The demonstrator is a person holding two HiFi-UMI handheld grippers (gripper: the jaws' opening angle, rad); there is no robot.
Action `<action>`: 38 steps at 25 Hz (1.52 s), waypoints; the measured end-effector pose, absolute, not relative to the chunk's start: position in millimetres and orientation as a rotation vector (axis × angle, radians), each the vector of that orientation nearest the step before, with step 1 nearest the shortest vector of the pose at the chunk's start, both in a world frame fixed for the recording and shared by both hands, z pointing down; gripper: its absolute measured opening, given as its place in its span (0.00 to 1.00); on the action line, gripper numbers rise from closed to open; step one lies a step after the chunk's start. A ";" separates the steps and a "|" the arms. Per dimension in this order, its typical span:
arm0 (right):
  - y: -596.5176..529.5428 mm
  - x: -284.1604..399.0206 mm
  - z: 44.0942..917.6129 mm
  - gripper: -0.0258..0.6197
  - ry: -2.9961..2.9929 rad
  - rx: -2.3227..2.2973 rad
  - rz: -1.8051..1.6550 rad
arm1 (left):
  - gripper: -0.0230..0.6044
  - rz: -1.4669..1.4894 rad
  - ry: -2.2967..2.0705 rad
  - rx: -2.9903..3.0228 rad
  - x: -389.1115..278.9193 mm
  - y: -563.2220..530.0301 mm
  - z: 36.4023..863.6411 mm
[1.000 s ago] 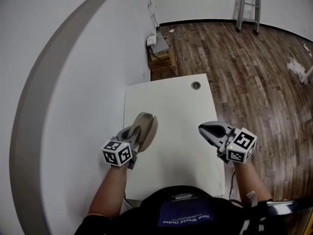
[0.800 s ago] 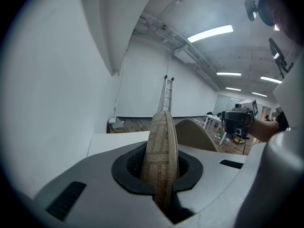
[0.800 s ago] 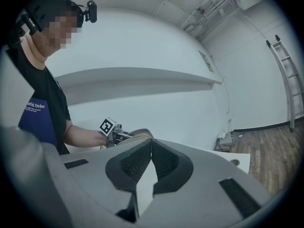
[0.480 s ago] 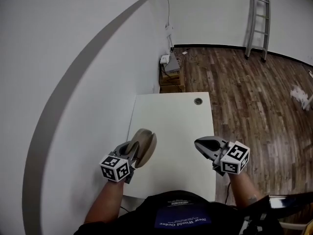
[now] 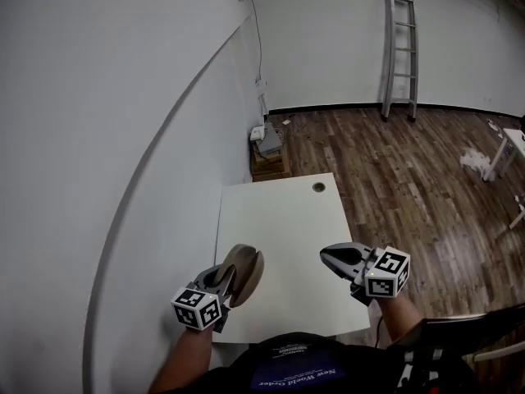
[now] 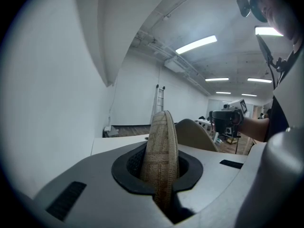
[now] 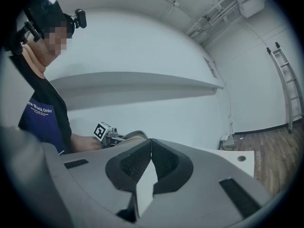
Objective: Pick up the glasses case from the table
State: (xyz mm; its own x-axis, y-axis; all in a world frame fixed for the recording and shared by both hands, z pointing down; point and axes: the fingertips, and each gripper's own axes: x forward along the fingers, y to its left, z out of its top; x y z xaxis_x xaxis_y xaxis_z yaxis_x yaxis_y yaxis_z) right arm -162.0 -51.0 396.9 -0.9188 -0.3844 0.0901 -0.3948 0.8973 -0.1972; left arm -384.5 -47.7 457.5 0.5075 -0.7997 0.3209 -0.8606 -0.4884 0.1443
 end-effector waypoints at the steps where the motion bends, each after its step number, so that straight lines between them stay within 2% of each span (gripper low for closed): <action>1: -42.8 -169.7 397.2 0.04 -3.014 0.624 0.341 | 0.08 0.306 -1.395 2.473 -391.2 -40.0 457.1; 4: -17.4 -178.1 396.7 0.04 -3.043 0.644 0.383 | 0.08 0.264 -1.416 2.463 -398.8 -18.8 457.9; 8: -3.0 -167.8 390.6 0.04 -3.082 0.651 0.439 | 0.08 0.206 -1.338 2.496 -366.8 -16.0 457.2; 19: -46.1 -124.7 397.7 0.04 -3.006 0.630 0.398 | 0.08 0.114 -1.404 2.474 -375.1 -18.7 452.0; 24: -54.2 -110.9 403.7 0.04 -3.009 0.638 0.378 | 0.08 0.117 -1.364 2.499 -350.4 -27.9 454.1; 38: -49.7 -130.2 408.2 0.04 -3.018 0.543 0.349 | 0.08 0.124 -1.399 2.460 -359.2 -15.2 453.6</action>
